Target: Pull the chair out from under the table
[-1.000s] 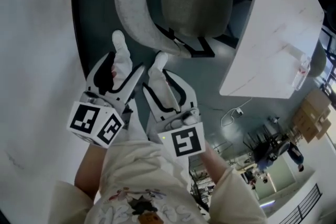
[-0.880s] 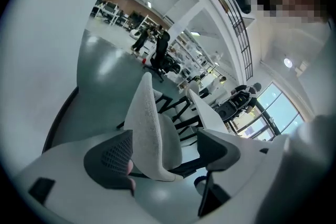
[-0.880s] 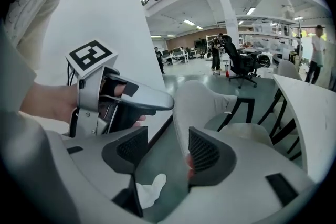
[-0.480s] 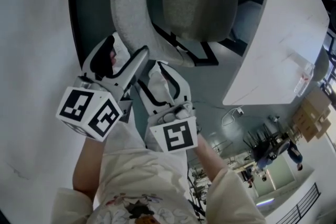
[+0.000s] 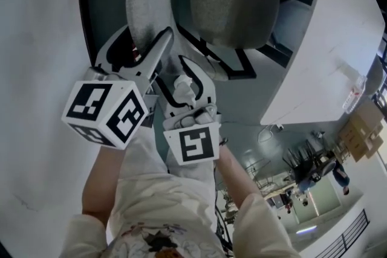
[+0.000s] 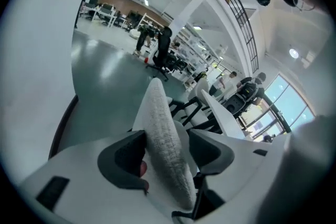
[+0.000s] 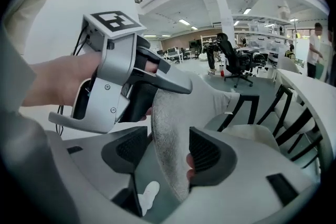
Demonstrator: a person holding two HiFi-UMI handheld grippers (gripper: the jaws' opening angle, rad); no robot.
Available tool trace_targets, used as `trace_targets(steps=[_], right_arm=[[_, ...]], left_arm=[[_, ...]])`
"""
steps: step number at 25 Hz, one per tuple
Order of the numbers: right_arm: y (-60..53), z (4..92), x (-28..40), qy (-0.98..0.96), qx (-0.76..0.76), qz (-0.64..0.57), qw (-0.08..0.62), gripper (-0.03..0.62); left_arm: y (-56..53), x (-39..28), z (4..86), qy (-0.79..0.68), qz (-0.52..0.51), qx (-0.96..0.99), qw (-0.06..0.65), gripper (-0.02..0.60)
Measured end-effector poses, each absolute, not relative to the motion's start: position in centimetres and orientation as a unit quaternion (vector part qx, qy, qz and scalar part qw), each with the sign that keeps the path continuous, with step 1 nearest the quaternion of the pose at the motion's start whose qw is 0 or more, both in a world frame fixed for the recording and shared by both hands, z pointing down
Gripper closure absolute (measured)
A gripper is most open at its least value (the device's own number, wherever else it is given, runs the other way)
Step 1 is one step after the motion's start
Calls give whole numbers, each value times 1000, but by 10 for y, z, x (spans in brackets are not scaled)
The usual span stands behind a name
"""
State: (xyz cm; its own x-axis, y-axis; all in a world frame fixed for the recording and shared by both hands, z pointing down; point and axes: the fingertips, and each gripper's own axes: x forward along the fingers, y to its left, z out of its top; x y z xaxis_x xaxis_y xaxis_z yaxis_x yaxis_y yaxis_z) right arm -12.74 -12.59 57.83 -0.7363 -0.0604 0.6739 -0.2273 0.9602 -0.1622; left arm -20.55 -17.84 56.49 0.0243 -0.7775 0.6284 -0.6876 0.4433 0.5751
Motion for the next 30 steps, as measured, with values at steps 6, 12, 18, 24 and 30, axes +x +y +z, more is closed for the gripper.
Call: trace_targets(steps=[6,12,18,24,30], right_arm=[[-126,594,-141,-923,70,103,363,368],[-120,601,-137,-923,68,79,371,461],[-115,604,-138,-925,74,79,365,477],[-101,599,-141,-926,65,70,364,488],[-69,597,-153,-930,40,70,359,488]], left_arm=[[-175,-214,571,-706,-36,506,494,403],[-171,-211,576,-713,-27,494,497,431],[-164,-211,579,-712,-35,495,498,436],[-150,-215,573,-719,-39,488,494,443],[-118,-227,570,-728,-43,474,494,448]])
